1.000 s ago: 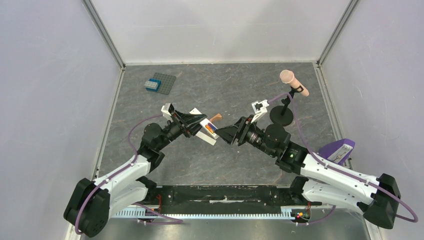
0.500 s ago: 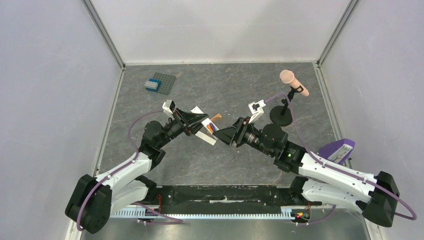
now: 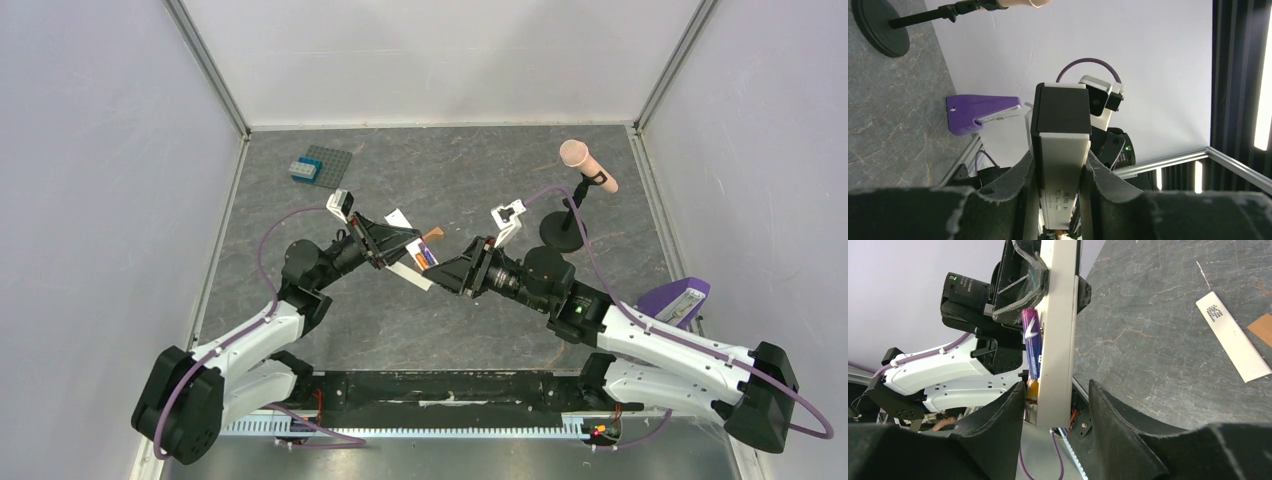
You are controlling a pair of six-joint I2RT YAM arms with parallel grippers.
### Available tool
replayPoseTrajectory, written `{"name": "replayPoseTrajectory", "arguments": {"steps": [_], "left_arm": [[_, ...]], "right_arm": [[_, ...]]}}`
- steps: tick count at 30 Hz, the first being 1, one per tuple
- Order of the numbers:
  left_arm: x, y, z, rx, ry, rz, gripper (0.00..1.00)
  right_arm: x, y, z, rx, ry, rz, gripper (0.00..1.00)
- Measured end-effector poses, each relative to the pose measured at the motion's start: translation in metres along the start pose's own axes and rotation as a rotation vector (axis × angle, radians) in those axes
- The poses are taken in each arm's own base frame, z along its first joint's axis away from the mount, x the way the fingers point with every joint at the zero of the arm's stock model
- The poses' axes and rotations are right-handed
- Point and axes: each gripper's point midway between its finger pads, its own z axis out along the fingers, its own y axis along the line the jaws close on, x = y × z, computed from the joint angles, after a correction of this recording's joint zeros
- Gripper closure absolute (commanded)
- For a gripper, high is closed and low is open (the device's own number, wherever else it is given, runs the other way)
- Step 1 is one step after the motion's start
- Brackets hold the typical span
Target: Load the batteries into the remote control
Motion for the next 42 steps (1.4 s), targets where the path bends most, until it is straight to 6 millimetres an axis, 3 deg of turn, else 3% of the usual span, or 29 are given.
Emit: {"name": "replayPoseTrajectory", "arguments": {"steps": [14,18,22,26,35,42], "left_arm": [[0.010,0.013,-0.001,-0.078,0.058,0.087,0.98],[0.010,0.019,-0.001,-0.104,0.061,0.084,0.98],[0.010,0.029,-0.002,-0.152,0.066,0.075,0.98],[0.010,0.038,-0.002,-0.204,0.075,0.092,0.98],[0.008,0.065,-0.007,-0.335,0.092,0.136,0.98],[0.000,0.091,-0.005,-0.458,0.104,0.171,0.98]], "right_arm": [[-0.009,-0.010,0.001,0.073,-0.010,-0.051,0.31],[-0.010,-0.011,0.001,0.083,-0.007,-0.070,0.31],[-0.015,-0.012,0.004,0.105,0.000,-0.125,0.35],[-0.019,-0.012,0.016,0.137,0.035,-0.217,0.47],[0.008,-0.048,0.023,0.223,0.181,-0.342,0.57],[0.011,-0.071,0.024,0.298,0.192,-0.366,0.62]]}}
